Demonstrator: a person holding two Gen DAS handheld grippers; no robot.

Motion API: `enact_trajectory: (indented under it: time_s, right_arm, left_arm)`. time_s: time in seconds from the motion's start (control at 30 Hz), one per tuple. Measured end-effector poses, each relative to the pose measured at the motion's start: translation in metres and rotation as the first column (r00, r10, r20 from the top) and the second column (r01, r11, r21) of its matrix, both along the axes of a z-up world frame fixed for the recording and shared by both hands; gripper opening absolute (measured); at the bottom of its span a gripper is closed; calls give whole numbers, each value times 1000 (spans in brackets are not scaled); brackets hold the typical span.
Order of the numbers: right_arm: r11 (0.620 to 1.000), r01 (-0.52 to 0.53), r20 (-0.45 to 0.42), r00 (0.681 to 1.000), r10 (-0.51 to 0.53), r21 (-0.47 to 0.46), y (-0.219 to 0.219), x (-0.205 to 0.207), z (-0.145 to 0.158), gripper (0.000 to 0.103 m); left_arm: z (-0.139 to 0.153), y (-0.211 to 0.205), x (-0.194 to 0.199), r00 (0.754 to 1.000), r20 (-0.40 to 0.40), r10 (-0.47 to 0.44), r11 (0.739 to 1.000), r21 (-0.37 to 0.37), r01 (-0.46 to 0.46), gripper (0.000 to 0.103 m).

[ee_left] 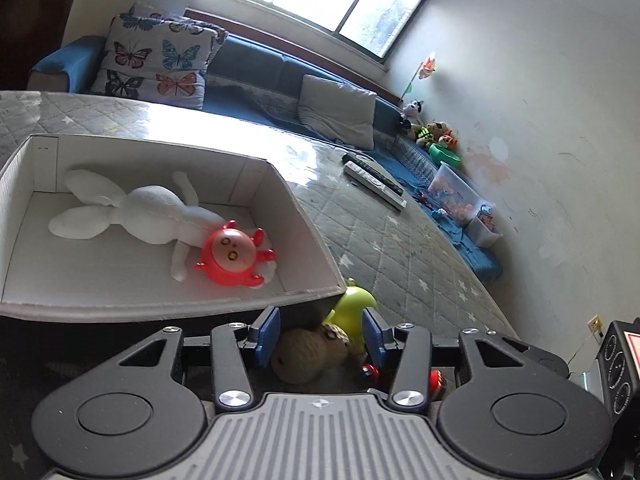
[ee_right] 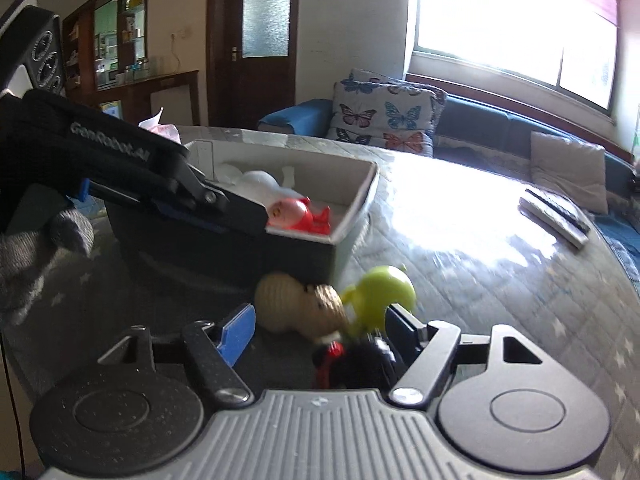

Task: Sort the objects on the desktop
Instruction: 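Open both grippers and withdraw them from the box, then close the left gripper on the black-haired doll while the right gripper grips it too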

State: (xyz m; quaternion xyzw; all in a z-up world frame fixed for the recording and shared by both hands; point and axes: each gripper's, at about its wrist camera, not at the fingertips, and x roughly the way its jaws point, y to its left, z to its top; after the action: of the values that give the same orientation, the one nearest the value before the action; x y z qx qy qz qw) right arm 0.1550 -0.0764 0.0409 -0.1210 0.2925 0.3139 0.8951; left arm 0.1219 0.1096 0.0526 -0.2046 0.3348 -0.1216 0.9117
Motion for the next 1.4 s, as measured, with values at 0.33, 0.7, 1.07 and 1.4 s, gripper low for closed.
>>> enact_trajectory:
  time_s: [0.33,0.7,1.07,1.4]
  right_arm:
    - [997,77,-1,997,-77,10,-26,-9,-15,79]
    - [992,130,-29,991,-130,-2,-45,-5,-32,82]
    - [995,102,-69,992,-101,15,-52,0,-38,75]
    - [998,48,-112,993,-42,51,-52,-8,-35,63]
  left_arm:
    - [-20,-31,-9,996,-45,-80,997,6,80,48]
    - [-37,-49,2,991,-76,-111,993,-42,109,48]
    - [-52,-52,9,993,-99,-71,991,-124,59,48]
    - [-55,-48,10,994,-106,-40,984,-178,20,48]
